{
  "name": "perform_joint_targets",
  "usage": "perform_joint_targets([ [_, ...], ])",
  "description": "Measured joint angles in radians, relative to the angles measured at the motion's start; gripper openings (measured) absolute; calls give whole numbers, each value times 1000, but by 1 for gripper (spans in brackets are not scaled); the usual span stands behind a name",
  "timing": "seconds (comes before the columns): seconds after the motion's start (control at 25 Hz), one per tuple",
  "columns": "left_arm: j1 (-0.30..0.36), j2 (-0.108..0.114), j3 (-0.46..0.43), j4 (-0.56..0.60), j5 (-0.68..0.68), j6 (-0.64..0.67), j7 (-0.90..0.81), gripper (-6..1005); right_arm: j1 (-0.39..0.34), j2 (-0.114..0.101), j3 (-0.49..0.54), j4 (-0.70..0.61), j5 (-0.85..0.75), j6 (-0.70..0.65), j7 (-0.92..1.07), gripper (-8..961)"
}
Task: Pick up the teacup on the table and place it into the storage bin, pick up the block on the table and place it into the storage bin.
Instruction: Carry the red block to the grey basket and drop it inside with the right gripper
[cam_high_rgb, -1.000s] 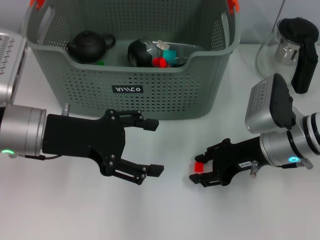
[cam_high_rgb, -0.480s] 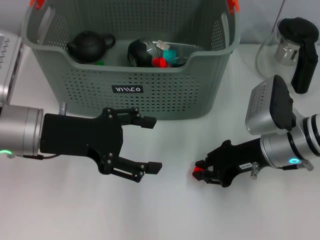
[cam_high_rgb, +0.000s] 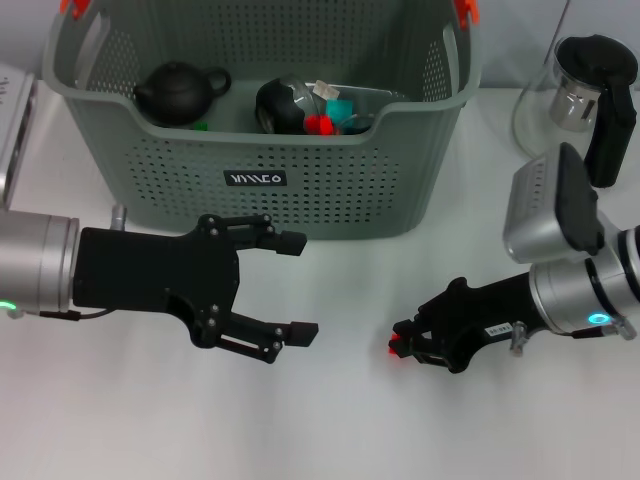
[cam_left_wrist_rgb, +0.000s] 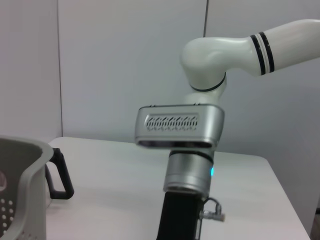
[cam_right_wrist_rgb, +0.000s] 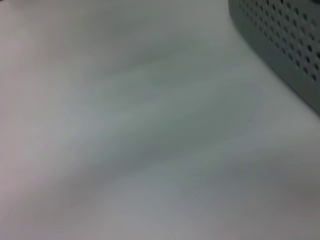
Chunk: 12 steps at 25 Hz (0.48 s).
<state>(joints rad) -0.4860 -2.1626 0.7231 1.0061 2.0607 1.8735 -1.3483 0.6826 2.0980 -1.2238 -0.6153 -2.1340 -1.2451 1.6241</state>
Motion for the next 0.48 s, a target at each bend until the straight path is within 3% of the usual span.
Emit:
perform_joint_targets([
  [0.16, 9, 3, -18, 2, 8, 7, 0, 952, -32, -1, 32, -68, 0, -86, 5, 167],
  [0.48, 51, 2, -119, 7, 23, 22, 27, 952, -64, -1, 197, -267, 67, -390, 40, 167],
])
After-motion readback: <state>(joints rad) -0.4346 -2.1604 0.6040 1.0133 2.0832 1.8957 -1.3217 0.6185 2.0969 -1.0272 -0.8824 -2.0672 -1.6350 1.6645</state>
